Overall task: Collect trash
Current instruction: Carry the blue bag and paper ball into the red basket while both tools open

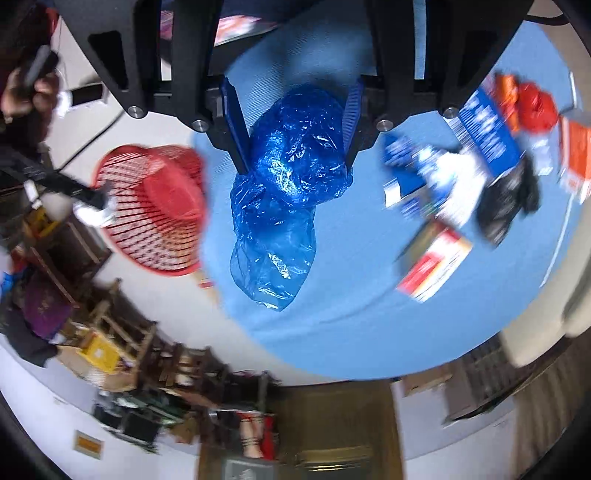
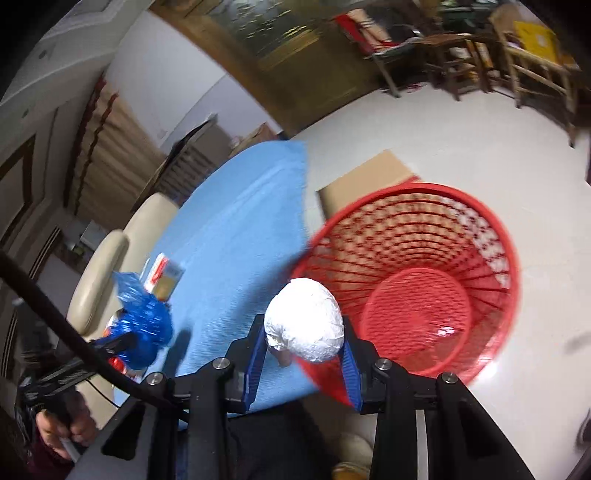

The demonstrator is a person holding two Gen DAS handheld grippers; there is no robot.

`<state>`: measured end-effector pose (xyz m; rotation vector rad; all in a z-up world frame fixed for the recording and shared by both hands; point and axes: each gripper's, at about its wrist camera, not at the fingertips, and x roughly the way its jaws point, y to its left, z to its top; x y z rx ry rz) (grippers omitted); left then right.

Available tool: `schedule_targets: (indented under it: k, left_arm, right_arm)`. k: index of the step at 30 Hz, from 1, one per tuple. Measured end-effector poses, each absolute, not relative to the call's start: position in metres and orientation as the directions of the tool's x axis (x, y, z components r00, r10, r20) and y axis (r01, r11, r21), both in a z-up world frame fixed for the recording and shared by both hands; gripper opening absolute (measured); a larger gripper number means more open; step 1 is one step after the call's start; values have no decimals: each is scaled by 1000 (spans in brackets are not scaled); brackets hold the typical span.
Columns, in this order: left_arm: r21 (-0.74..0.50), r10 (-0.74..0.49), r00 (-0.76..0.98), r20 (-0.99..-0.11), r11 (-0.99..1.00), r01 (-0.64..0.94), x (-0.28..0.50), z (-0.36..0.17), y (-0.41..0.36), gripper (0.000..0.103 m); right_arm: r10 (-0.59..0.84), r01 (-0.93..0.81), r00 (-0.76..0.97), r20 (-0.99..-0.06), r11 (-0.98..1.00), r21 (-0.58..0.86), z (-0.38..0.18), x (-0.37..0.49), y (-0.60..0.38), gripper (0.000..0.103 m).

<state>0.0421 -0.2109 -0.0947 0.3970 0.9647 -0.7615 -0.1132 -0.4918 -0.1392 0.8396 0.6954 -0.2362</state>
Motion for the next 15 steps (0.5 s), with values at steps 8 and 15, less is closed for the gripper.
schedule_targets:
  k: [8, 15]
  left_arm:
    - [-56, -448, 219, -867, 524, 850, 13, -101, -316, 52]
    - [-45, -428, 197, -882, 494, 868, 13, -119, -357, 65]
  right_arm:
    - [26, 542, 742, -669, 563, 624, -159, -137, -531, 44]
    - [34, 568, 745, -666, 492, 660, -165, -146, -546, 68]
